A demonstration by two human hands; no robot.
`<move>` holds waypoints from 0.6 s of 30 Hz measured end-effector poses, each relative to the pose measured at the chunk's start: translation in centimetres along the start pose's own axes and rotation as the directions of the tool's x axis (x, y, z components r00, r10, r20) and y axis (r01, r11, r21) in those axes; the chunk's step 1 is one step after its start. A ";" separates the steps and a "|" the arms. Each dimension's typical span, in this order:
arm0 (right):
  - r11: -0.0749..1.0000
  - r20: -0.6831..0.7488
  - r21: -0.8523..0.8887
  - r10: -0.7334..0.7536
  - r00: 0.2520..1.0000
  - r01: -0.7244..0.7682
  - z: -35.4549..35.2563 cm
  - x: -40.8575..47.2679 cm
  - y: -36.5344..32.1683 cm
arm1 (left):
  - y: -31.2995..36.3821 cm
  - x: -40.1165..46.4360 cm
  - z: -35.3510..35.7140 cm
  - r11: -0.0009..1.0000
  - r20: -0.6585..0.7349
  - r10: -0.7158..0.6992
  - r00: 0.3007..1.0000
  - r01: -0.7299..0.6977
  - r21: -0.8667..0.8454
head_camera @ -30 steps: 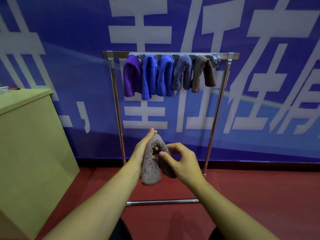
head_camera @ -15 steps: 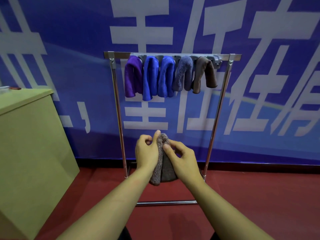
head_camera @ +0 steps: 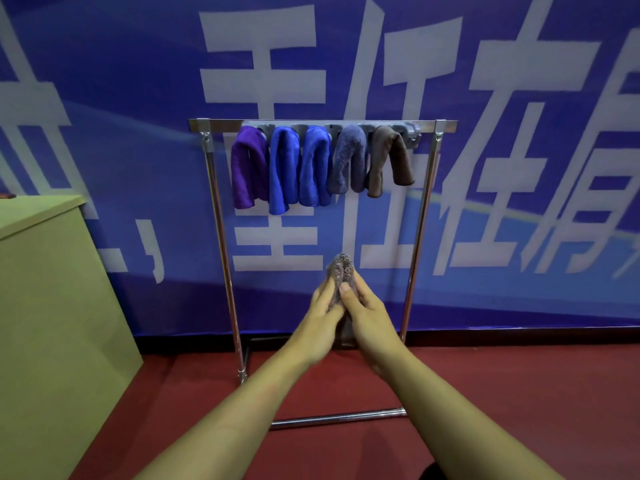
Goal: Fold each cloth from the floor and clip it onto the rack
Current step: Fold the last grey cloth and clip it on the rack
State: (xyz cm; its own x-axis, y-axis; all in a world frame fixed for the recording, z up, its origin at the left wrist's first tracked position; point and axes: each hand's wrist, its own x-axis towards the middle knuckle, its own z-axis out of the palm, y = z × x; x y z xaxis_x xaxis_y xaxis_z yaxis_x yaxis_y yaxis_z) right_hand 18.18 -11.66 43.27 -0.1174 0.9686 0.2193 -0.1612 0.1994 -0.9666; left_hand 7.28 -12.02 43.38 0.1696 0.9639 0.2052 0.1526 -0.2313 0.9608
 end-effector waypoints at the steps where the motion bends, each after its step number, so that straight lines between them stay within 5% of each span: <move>1: 1.000 0.015 0.001 -0.003 1.000 0.003 0.1 0.0 -0.1 | 0.6 0.0 0.6 1.000 0.001 0.007 1.000 -0.007 -0.015; 8: 0.986 -0.018 -0.119 -0.122 0.992 0.119 -1.8 2.1 -4.6 | 3.9 3.1 2.6 0.986 -0.150 0.008 0.989 -0.032 -0.163; 14: 0.913 -0.231 -0.333 -0.322 0.918 0.237 -5.4 6.1 -10.8 | 9.1 8.5 4.2 0.954 -0.235 0.224 0.946 -0.164 0.249; 18: 0.832 -0.285 -0.517 -0.389 0.876 0.201 -8.4 9.0 -12.0 | 10.2 12.2 4.6 0.912 -0.230 0.292 0.928 -0.197 0.360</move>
State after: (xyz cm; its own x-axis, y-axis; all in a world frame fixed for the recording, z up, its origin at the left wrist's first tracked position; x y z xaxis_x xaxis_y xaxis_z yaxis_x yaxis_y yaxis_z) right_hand 27.32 -4.04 55.77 0.2387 0.8137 0.5301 0.3488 0.4376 -0.8288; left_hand 15.42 -3.23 54.83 -0.0220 0.8578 0.5135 0.4558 -0.4485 0.7688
